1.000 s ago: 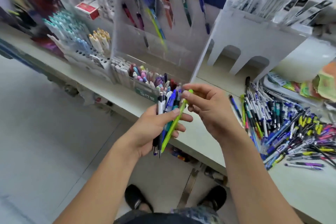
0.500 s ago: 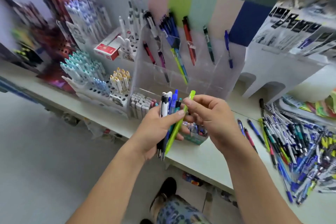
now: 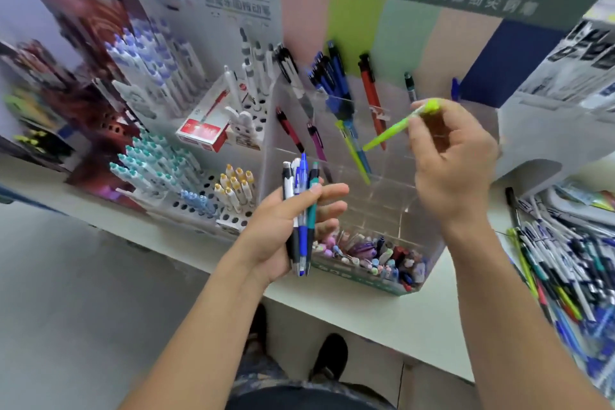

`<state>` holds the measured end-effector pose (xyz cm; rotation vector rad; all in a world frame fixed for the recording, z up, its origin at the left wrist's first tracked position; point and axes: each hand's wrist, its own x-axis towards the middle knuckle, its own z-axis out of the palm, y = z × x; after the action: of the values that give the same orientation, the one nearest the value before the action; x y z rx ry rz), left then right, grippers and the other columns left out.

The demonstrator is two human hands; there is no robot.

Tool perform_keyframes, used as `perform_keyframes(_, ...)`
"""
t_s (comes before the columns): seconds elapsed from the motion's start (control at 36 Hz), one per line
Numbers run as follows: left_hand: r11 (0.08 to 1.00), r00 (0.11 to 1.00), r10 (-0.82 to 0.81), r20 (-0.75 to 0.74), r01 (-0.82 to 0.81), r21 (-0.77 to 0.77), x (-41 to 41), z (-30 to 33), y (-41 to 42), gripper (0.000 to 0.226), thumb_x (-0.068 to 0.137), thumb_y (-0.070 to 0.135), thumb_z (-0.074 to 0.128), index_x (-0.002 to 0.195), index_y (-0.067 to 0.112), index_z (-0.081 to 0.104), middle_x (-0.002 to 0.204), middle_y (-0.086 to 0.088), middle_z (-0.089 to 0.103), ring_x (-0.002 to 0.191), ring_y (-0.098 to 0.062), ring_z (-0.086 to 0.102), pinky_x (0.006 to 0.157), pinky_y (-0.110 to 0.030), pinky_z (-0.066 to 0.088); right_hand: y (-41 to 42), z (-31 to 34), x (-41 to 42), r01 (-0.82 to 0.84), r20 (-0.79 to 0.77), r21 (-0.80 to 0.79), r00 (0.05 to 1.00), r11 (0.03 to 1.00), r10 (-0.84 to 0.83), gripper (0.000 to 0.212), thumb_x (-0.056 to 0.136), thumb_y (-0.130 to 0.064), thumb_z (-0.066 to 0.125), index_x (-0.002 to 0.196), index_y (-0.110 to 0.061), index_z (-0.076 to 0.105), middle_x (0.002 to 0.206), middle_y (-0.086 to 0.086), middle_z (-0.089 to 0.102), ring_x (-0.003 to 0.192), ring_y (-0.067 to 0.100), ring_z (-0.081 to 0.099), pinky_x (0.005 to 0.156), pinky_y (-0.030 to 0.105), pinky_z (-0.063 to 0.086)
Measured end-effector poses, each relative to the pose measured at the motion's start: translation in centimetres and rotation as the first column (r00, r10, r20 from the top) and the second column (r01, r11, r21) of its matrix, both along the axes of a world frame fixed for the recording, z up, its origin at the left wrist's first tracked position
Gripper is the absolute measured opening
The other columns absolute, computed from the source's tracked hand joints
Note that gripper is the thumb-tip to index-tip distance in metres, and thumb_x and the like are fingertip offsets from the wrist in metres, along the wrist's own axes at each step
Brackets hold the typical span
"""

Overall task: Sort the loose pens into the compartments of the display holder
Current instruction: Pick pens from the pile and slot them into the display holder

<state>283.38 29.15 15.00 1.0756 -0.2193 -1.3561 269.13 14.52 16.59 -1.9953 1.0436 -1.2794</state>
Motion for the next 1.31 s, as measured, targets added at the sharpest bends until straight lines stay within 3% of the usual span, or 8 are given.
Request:
perform_keyframes(0.11,0.997,0.998,-0.055,-0.041,0.058,0.055,1.8,-1.1,-1.3,0.014,0.098,0.014,0.06,0.097,0.009,0.073,0.095,-0.011,0.077,0.073,-0.017,0.072,0.065,-0.03,0.061,-0.9,-1.4,2.5,-0.041,-0.444,-0.115,0.896,0.993,-0.015,0.011,0.097,-0.01,0.064,0.104,-0.005,0.071,0.095,0.01,0.069,0.082,0.02,0.058,0.078,0.026,0.044)
perform_keyframes(0.28,0.975,0.979,-0.196,0.058,0.188,0.114,4.1,-1.9,-2.2,0.017,0.1,0.017,0.06,0.112,0.006,0.062,0.095,-0.016,0.077,0.07,-0.02,0.072,0.061,-0.029,0.062,-1.6,-3.0,5.7,0.061,-0.651,0.041,0.759,0.997,-0.02,0.017,0.091,-0.024,0.07,0.104,-0.015,0.079,0.094,0.012,0.076,0.086,0.036,0.068,0.079,0.045,0.057)
perform_keyframes(0.44,0.96,0.949,-0.281,0.146,0.276,0.054,5.4,-2.4,-2.8,0.015,0.103,0.015,0.055,0.114,0.007,0.06,0.097,-0.012,0.077,0.067,-0.016,0.065,0.055,-0.024,0.054,1.8,-1.1,5.5,0.234,-0.421,0.038,0.885,0.971,-0.197,0.016,0.087,-0.029,0.079,0.096,-0.016,0.079,0.08,-0.005,0.074,0.071,0.009,0.065,0.074,0.028,0.055)
perform_keyframes(0.64,0.956,0.948,-0.283,0.143,0.29,-0.034,5.7,-2.5,-4.0,0.02,0.1,0.014,0.058,0.118,0.008,0.064,0.094,-0.015,0.077,0.08,-0.026,0.075,0.064,-0.031,0.06,3.7,-1.2,6.9,-0.026,-0.029,0.671,0.998,0.741,0.061,0.018,0.093,-0.017,0.073,0.081,-0.004,0.076,0.062,0.008,0.066,0.055,0.015,0.058,0.056,0.037,0.053)
perform_keyframes(0.83,0.966,0.947,-0.258,0.193,0.257,0.031,7.7,-1.6,-5.2,0.02,0.101,0.022,0.058,0.116,0.011,0.064,0.08,-0.007,0.075,0.055,-0.014,0.064,0.048,-0.022,0.052,2.6,1.4,5.5,0.038,0.423,0.526,0.855,0.85,-0.3,0.017,0.106,-0.015,0.052,0.096,-0.013,0.066,0.081,0.003,0.072,0.063,0.013,0.064,0.053,0.021,0.051)
perform_keyframes(1.03,0.931,0.926,-0.351,0.136,0.361,-0.052,7.3,-0.4,-6.5,0.019,0.103,0.022,0.054,0.117,0.014,0.065,0.065,0.001,0.049,0.044,-0.007,0.03,0.039,-0.017,0.028,0.4,3.2,2.0,0.337,0.499,0.21,0.771,0.918,-0.397,0.014,0.106,-0.019,0.053,0.099,-0.012,0.063,0.087,0.01,0.069,0.062,0.021,0.062,0.057,0.027,0.054)
perform_keyframes(1.17,0.9,0.904,-0.425,0.047,0.427,-0.089,5.6,1.2,-7.6,0.012,0.098,0.008,0.044,0.101,0.003,0.054,0.069,-0.006,0.054,0.044,-0.01,0.031,0.037,-0.018,0.026,-1.8,4.4,0.2,0.406,0.357,0.027,0.85,0.914,-0.388,0.01,0.103,-0.019,0.059,0.101,-0.013,0.067,0.085,0.009,0.066,0.066,0.019,0.067,0.061,0.027,0.058)
perform_keyframes(1.31,0.904,0.907,-0.412,0.088,0.419,-0.084,4.2,1.6,-7.9,0.029,0.096,0.006,0.04,0.078,0.001,0.062,0.087,-0.017,0.058,0.05,-0.014,0.034,0.04,-0.021,0.03,-4.8,3.8,0.8,0.371,-0.1,-0.071,0.921,0.926,-0.377,0.019,0.095,-0.025,0.066,0.106,-0.015,0.077,0.097,0.007,0.073,0.083,0.02,0.071,0.079,0.04,0.059)
